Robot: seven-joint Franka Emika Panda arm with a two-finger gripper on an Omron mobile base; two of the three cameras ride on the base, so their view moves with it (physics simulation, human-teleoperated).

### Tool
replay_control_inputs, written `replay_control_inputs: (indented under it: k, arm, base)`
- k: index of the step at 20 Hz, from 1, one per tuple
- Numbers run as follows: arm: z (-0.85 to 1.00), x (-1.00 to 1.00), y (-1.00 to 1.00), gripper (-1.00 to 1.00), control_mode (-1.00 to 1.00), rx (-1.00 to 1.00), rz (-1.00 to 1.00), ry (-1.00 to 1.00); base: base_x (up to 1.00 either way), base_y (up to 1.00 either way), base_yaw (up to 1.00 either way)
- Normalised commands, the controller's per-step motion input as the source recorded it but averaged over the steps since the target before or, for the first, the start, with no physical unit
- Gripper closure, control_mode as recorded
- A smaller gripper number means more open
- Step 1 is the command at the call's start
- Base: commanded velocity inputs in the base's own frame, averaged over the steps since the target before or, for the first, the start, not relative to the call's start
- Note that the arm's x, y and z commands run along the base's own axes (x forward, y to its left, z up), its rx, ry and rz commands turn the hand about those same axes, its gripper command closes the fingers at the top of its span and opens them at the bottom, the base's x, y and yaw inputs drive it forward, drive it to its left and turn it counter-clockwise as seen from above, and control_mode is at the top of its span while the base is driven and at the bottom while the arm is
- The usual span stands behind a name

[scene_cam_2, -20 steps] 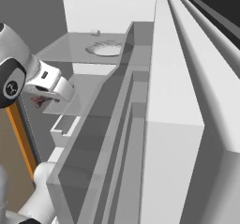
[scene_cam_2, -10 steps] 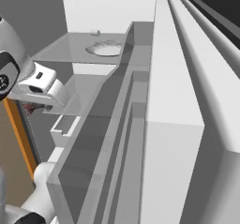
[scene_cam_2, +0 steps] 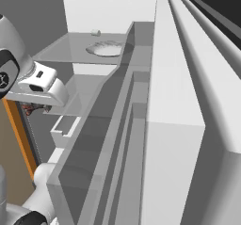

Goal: Retrieve the fish from the fridge and place it on the saucepan with marinade on the stove.

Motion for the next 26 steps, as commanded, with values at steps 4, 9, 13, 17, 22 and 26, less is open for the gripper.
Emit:
replay_control_inputs:
  k: [4, 9, 13, 17, 22, 26]
  arm:
    - [0.00, 0.00, 0.00, 1.00, -1.00, 0.00, 0.01, 0.00]
    - [0.00, 0.00, 0.00, 1.00, 1.00, 0.00, 0.00, 0.00]
    - [0.00, 0.00, 0.00, 1.00, 1.00, 0.00, 0.00, 0.00]
    - [0.00, 0.00, 0.00, 1.00, 1.00, 0.00, 0.00, 0.00]
    - [0.00, 0.00, 0.00, 1.00, 1.00, 0.00, 0.00, 0.00]
    - [0.00, 0.00, 0.00, 1.00, 1.00, 0.00, 0.00, 0.00]
  base:
    - [0.00, 0.00, 0.00]
    - [0.00, 0.01, 0.00]
    - [-0.06, 0.32, 0.04]
    - [-0.28, 0.37, 0.07]
    - [-0.66, 0.00, 0.02]
    - [-1.00, -0.01, -0.01]
